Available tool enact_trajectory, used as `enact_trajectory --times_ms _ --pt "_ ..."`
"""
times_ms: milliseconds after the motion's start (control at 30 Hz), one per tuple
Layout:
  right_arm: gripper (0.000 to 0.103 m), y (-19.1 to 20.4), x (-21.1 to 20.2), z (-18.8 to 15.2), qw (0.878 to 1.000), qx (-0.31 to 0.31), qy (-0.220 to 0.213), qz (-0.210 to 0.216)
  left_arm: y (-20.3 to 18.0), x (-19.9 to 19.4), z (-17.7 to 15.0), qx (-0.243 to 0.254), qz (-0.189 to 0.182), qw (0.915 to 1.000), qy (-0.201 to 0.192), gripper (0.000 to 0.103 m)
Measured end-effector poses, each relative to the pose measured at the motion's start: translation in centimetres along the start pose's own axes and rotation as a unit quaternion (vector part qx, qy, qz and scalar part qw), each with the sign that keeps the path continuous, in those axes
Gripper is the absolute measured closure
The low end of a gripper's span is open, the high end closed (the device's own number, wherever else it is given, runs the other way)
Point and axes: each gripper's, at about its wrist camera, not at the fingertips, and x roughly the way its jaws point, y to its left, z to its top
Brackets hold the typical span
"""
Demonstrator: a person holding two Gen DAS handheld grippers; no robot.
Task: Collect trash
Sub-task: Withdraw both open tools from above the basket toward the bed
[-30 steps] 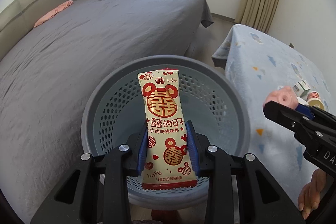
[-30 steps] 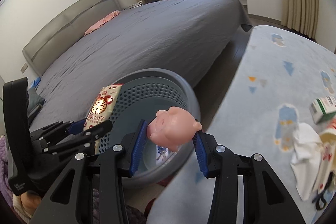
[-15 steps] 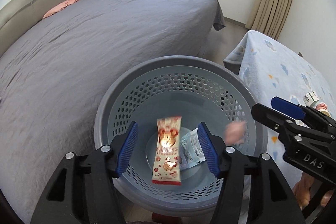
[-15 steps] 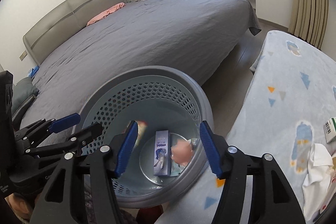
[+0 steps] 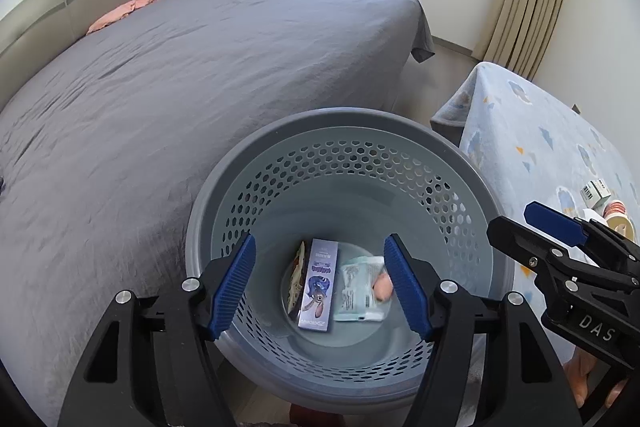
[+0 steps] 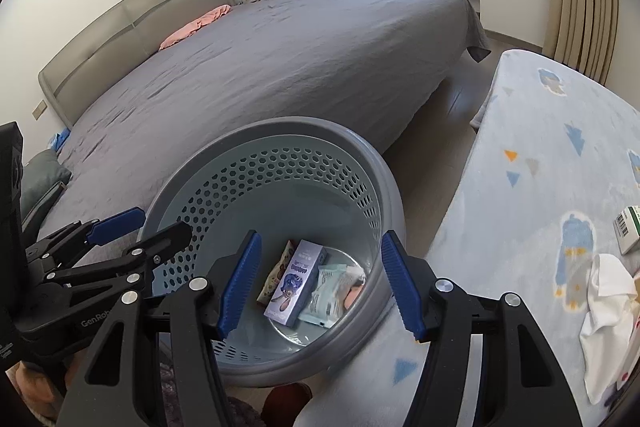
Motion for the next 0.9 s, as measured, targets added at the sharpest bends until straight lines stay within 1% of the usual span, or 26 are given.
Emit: enact_trajectory --times_ms 200,467,600,800,900 --pt "0.043 -0.4 -0.5 -0.6 1.000 0.007 0.003 -0.011 -0.2 0.0 -0.1 0.001 0.001 1.0000 -0.001 0.036" --pt "0.043 -1.1 -1.9 -1.3 0.999 0.024 -0.004 -0.026 -0.6 -0.2 -0.1 0.005 -0.002 1.0000 -0.004 0.036" --pt "0.043 -1.6 -3.0 -1.8 0.999 0.033 -0.011 -0.036 -0.8 -0.3 -0.3 0.002 -0.018 0.9998 0.001 0.036" --pt "0.043 -2.9 -5.1 -2.9 0.996 0.059 -0.020 -0.057 -2.2 -0.9 -0.5 0.015 -0.031 0.9994 -0.003 0.036" --pt "0.043 -3.8 -6.3 -3.5 0.995 0.075 -0.023 -0.069 -2.9 -1.3 -0.6 0.020 -0.047 0.9987 -0.003 0.036"
